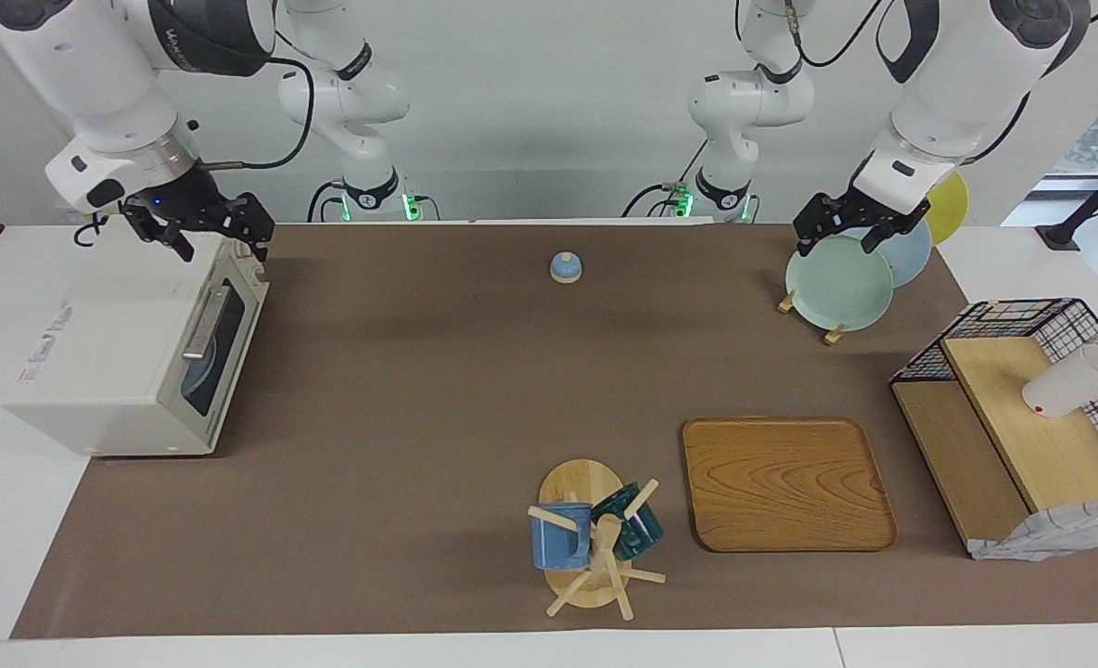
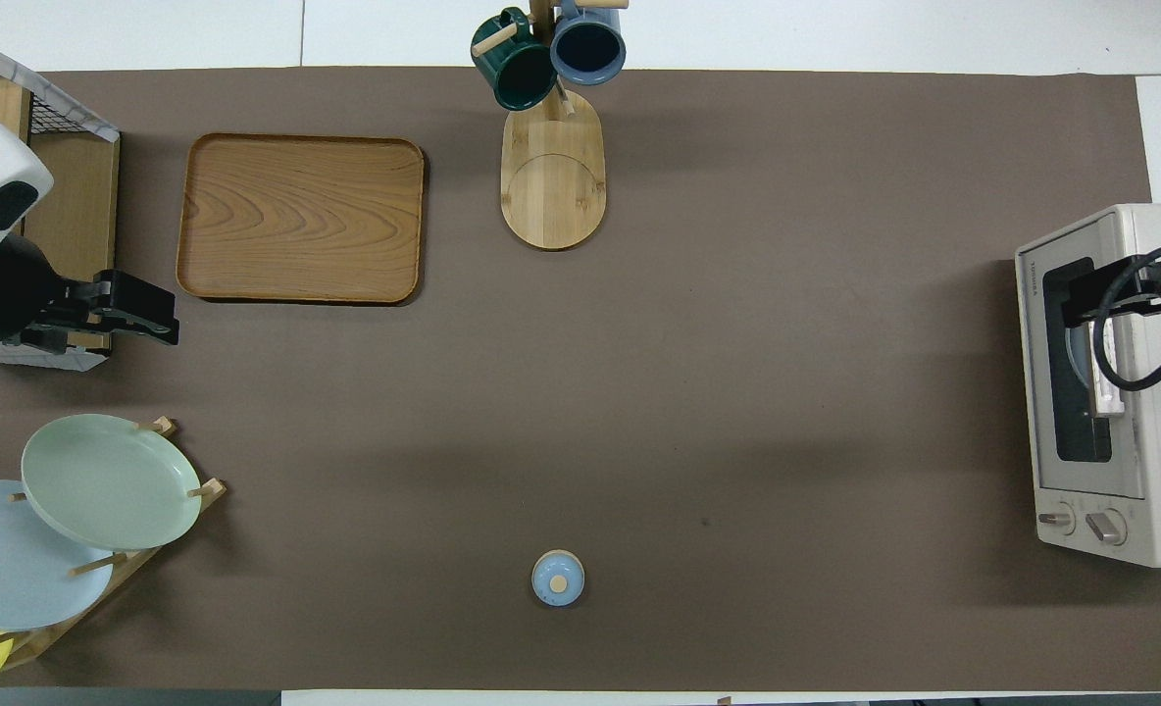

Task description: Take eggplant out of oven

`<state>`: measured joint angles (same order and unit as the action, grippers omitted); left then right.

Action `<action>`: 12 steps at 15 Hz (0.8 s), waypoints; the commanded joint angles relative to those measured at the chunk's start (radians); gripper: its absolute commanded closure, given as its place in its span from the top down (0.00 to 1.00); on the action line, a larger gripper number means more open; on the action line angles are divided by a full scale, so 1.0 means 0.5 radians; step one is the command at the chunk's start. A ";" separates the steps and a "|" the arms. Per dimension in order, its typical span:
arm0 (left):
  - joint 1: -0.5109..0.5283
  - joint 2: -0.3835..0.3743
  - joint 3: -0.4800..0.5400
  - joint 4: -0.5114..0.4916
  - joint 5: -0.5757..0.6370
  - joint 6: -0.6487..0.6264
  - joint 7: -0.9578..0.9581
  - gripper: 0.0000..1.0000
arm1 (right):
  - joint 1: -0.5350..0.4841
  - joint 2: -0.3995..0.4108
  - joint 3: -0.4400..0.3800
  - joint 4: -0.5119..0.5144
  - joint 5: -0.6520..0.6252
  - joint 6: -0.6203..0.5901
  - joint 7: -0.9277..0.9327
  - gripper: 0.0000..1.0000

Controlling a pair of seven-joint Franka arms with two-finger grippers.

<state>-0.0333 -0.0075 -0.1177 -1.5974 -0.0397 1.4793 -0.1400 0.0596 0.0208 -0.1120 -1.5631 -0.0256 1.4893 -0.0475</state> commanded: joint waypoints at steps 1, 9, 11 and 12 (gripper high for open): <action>0.024 -0.013 -0.019 0.016 0.033 -0.032 0.022 1.00 | -0.015 -0.014 0.006 0.003 0.048 0.003 -0.009 1.00; 0.024 -0.013 -0.019 0.016 0.033 -0.035 0.022 1.00 | 0.003 -0.029 0.009 -0.009 0.045 0.003 -0.018 1.00; 0.024 -0.013 -0.019 0.016 0.033 -0.032 0.022 1.00 | 0.000 -0.032 0.009 -0.024 0.045 0.010 -0.052 1.00; 0.024 -0.013 -0.019 0.016 0.033 -0.035 0.022 1.00 | 0.003 -0.041 0.009 -0.040 0.045 0.025 -0.070 0.88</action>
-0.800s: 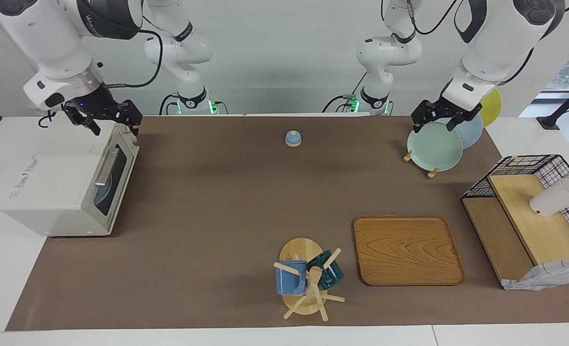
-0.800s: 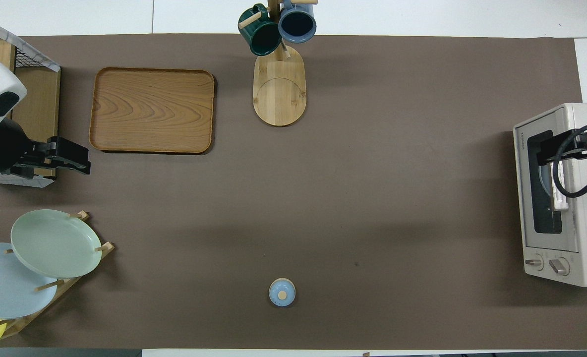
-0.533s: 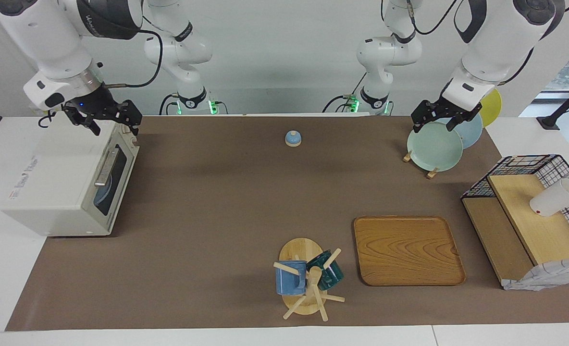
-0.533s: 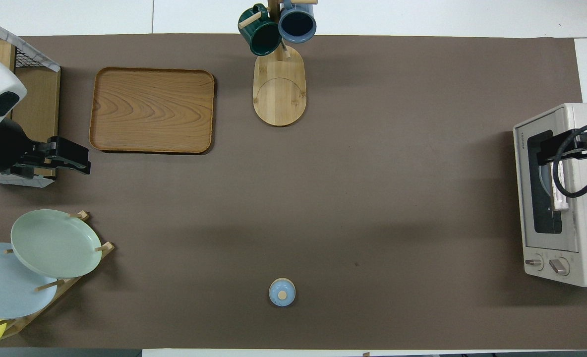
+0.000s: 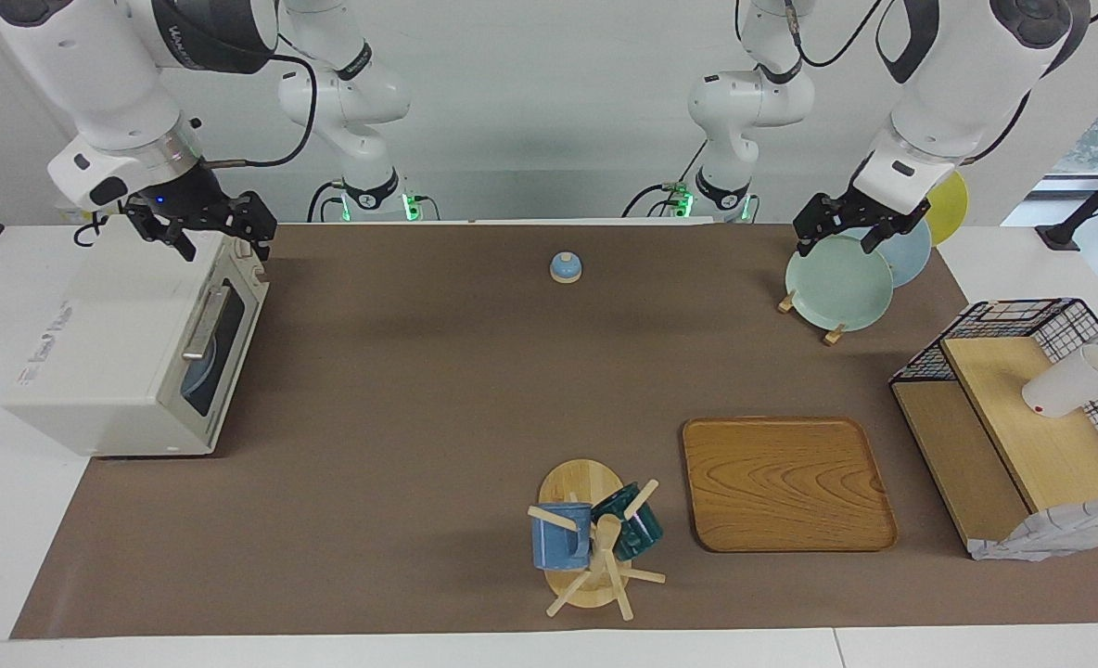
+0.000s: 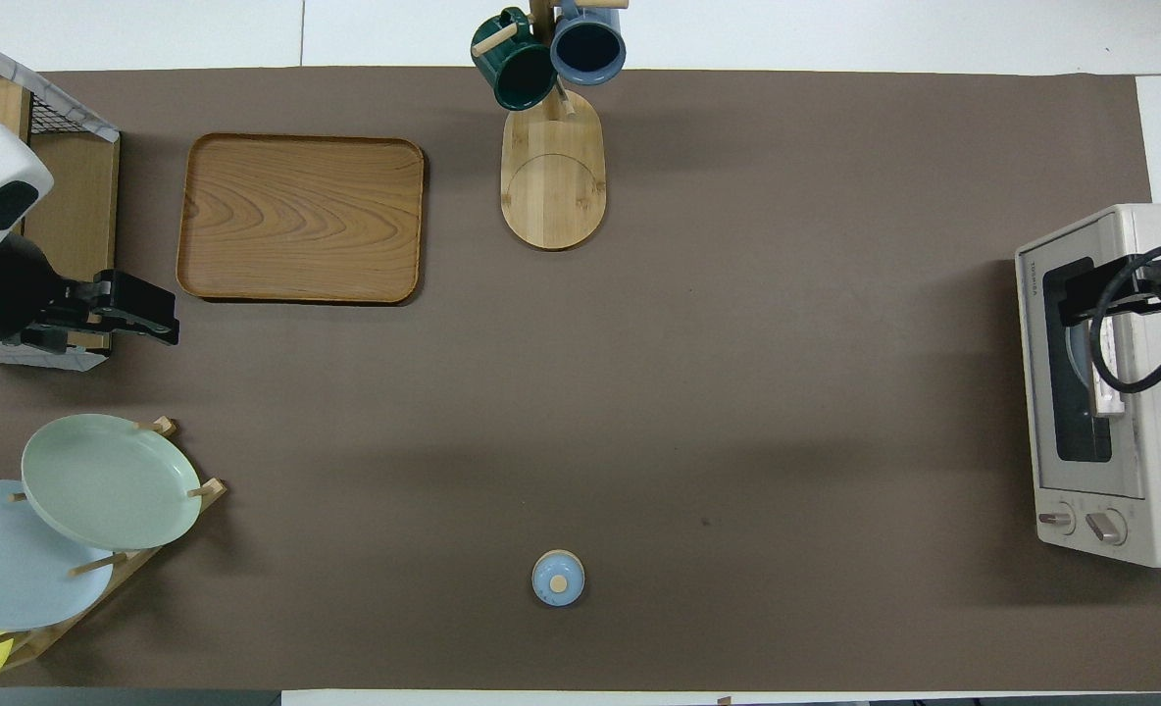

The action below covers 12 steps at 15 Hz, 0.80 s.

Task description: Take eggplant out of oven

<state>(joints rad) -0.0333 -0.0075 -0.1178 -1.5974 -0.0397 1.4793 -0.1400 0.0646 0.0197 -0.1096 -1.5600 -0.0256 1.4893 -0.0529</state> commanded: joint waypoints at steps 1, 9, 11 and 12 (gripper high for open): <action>0.024 -0.013 -0.019 0.016 0.033 -0.032 0.022 1.00 | -0.007 -0.042 0.005 -0.049 0.042 0.043 -0.087 0.55; 0.024 -0.013 -0.019 0.016 0.033 -0.032 0.022 1.00 | -0.028 -0.094 -0.002 -0.196 -0.028 0.135 -0.107 0.00; 0.024 -0.013 -0.019 0.016 0.033 -0.032 0.022 1.00 | -0.037 -0.137 -0.017 -0.312 -0.056 0.245 0.014 0.00; 0.024 -0.013 -0.019 0.016 0.033 -0.035 0.022 1.00 | -0.065 -0.153 -0.017 -0.365 -0.065 0.325 0.017 0.00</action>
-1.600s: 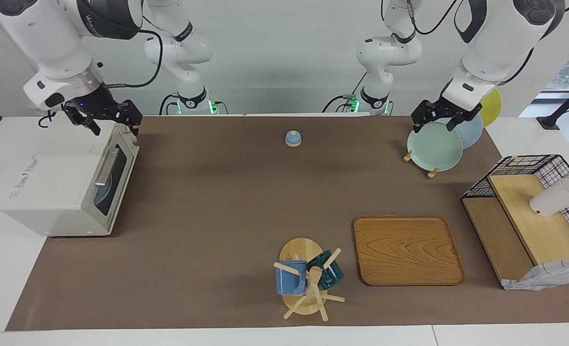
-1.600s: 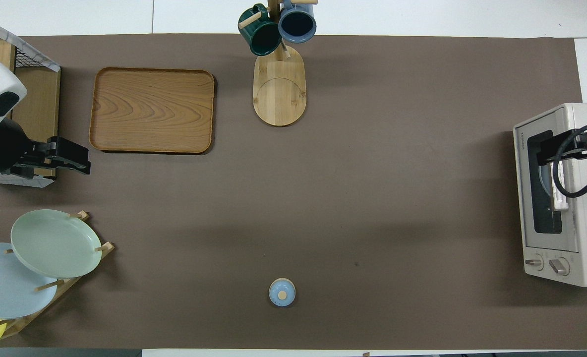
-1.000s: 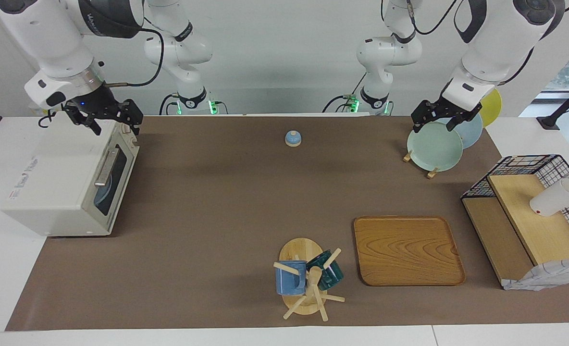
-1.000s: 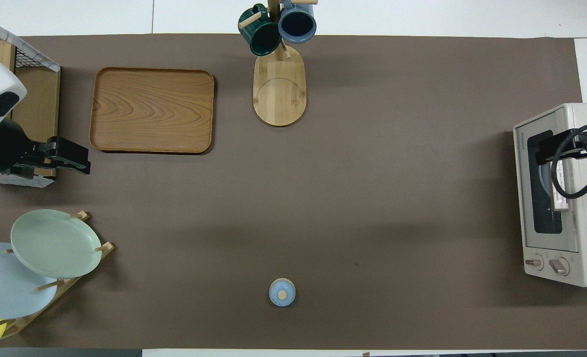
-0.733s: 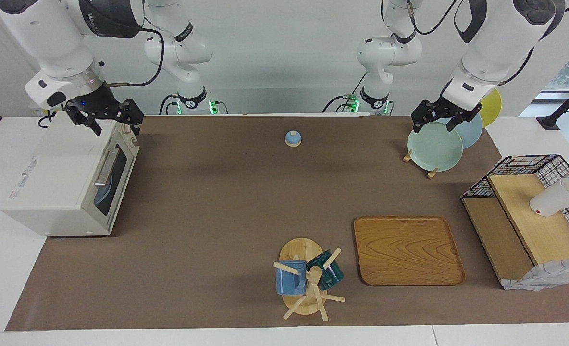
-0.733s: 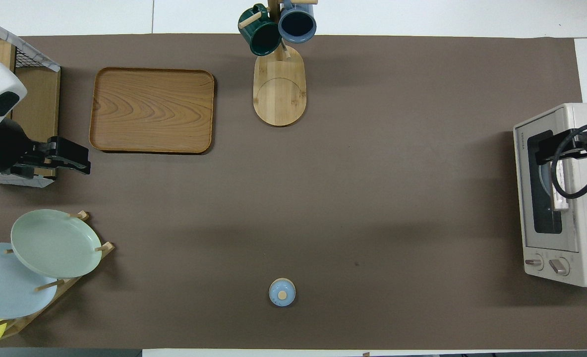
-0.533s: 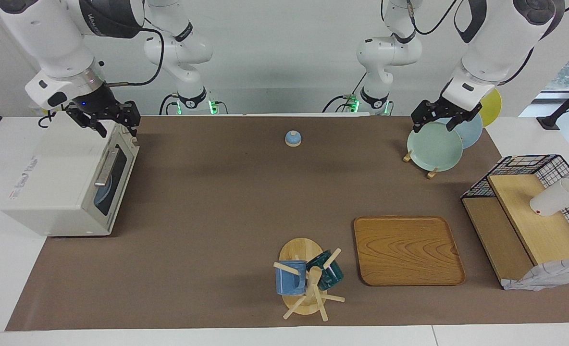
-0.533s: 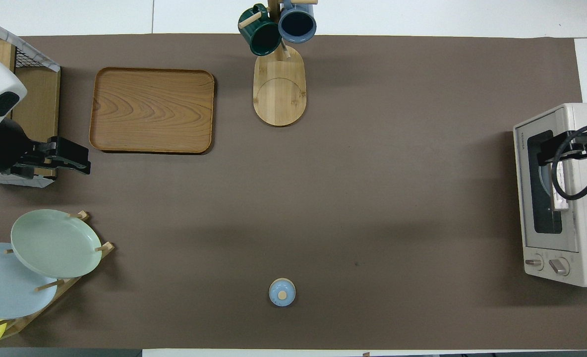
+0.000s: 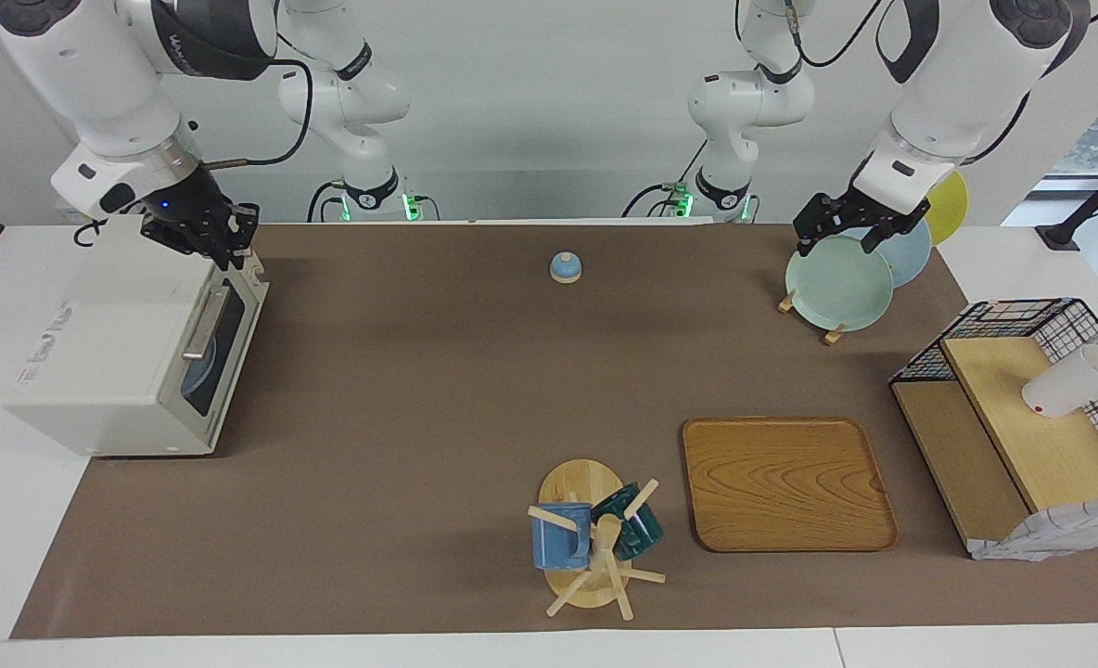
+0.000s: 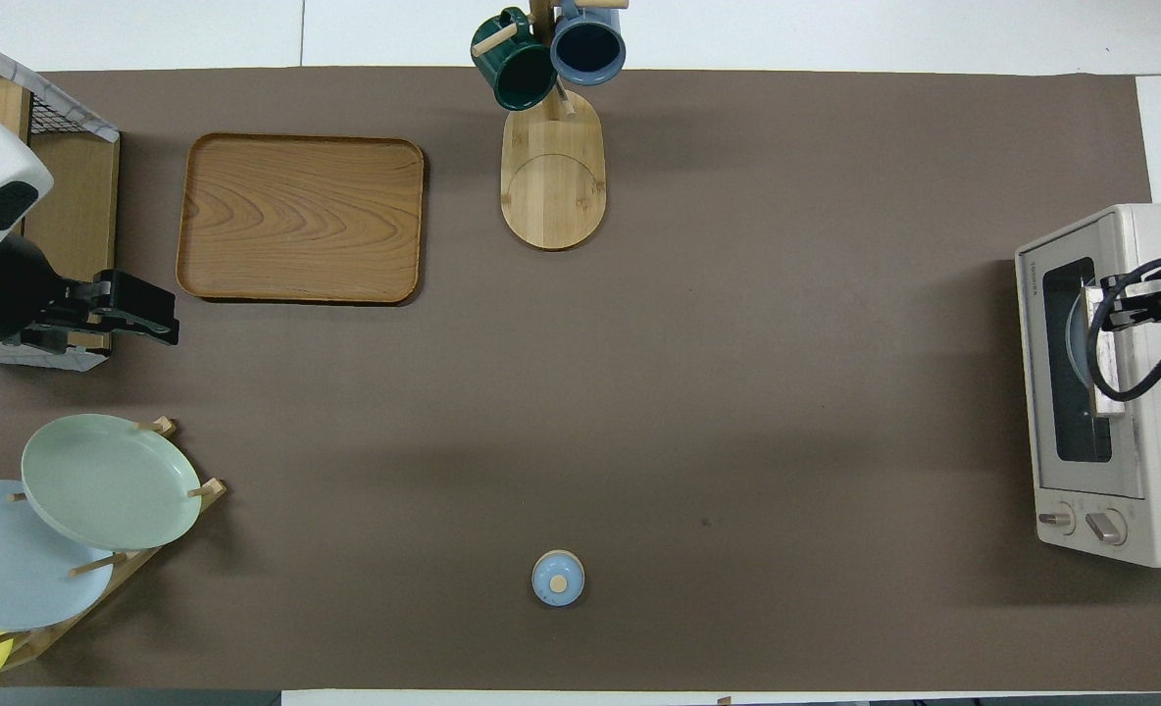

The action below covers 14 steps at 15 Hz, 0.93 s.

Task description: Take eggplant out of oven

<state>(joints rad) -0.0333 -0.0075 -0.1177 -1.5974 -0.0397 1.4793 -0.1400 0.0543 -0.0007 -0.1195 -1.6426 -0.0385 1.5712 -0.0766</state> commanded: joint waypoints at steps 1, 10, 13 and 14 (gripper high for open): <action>0.024 -0.013 -0.019 0.016 0.033 -0.035 0.022 1.00 | -0.047 -0.112 0.003 -0.243 -0.058 0.229 0.064 0.00; 0.024 -0.013 -0.019 0.016 0.033 -0.032 0.022 1.00 | -0.200 -0.100 0.003 -0.547 -0.095 0.542 0.019 0.00; 0.024 -0.013 -0.019 0.016 0.033 -0.032 0.022 1.00 | -0.231 -0.109 0.003 -0.599 -0.095 0.548 -0.015 0.00; 0.024 -0.013 -0.019 0.016 0.033 -0.035 0.022 1.00 | -0.249 -0.112 0.003 -0.614 -0.095 0.551 -0.012 0.00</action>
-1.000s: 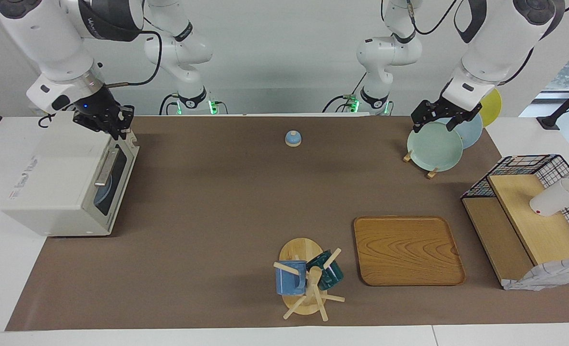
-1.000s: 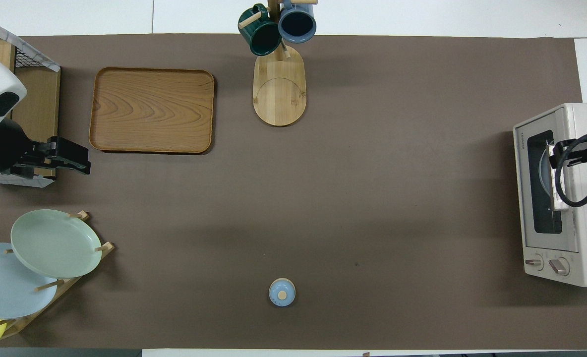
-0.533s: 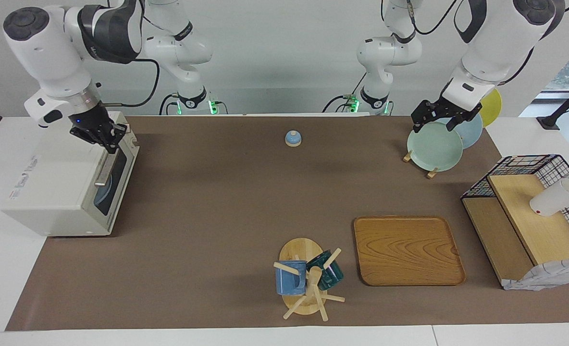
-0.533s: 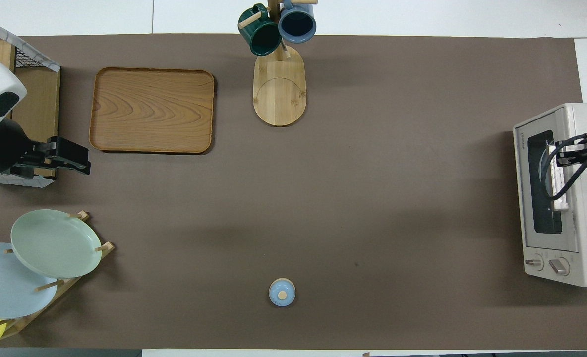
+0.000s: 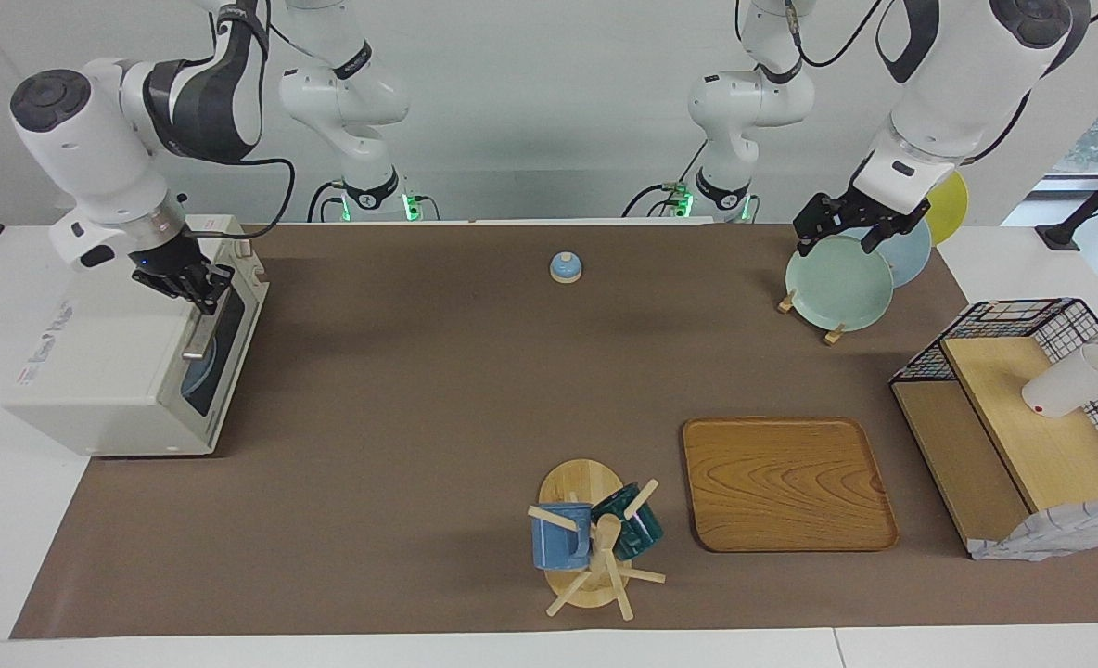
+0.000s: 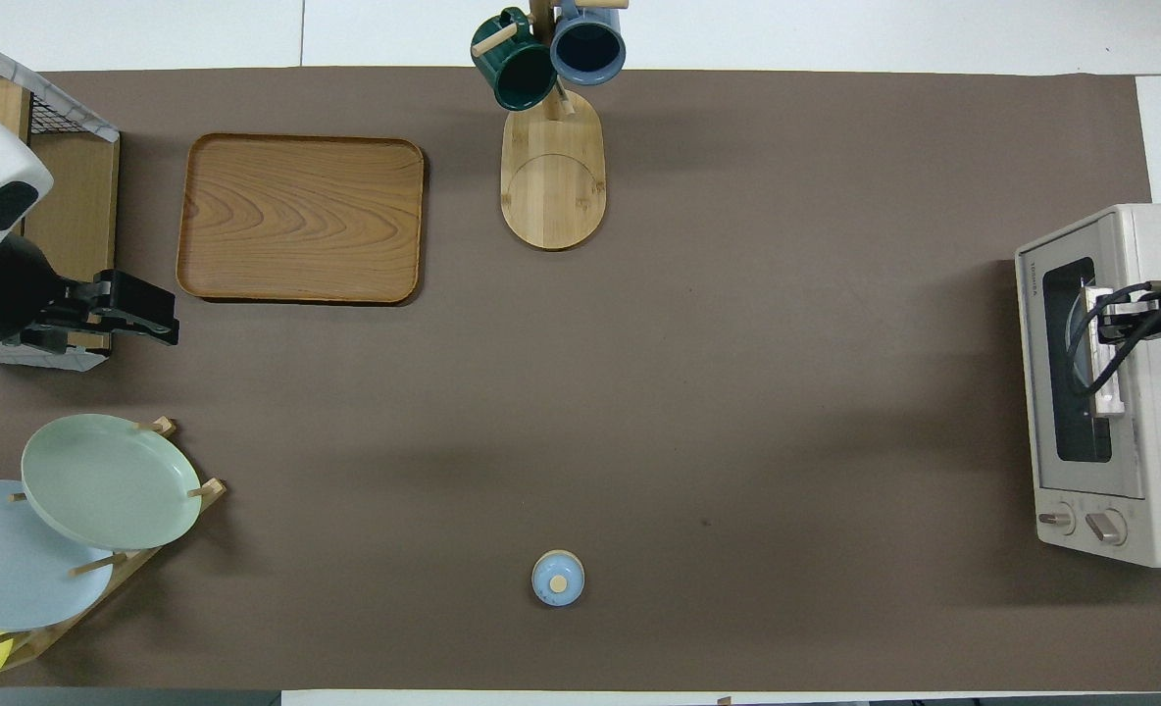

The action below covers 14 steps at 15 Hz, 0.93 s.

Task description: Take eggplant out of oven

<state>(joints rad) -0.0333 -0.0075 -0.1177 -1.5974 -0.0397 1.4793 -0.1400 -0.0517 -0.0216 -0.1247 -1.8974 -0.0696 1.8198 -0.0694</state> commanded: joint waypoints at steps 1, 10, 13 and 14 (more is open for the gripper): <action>0.024 -0.013 -0.019 0.016 0.033 -0.035 0.022 1.00 | -0.038 -0.067 0.013 -0.111 -0.033 0.054 -0.027 0.00; 0.024 -0.013 -0.019 0.016 0.033 -0.032 0.022 1.00 | -0.093 -0.067 0.013 -0.221 -0.091 0.131 -0.168 0.00; 0.027 -0.013 -0.019 0.016 0.033 -0.035 0.022 1.00 | -0.096 -0.070 0.013 -0.227 -0.085 0.137 -0.165 0.00; 0.027 -0.013 -0.019 0.016 0.033 -0.032 0.022 1.00 | -0.081 -0.070 0.016 -0.236 -0.079 0.140 -0.162 0.00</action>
<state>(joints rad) -0.0333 -0.0075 -0.1177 -1.5974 -0.0397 1.4793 -0.1400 -0.0843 -0.0295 -0.1249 -1.9726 -0.1038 1.8593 -0.1278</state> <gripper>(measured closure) 0.000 0.991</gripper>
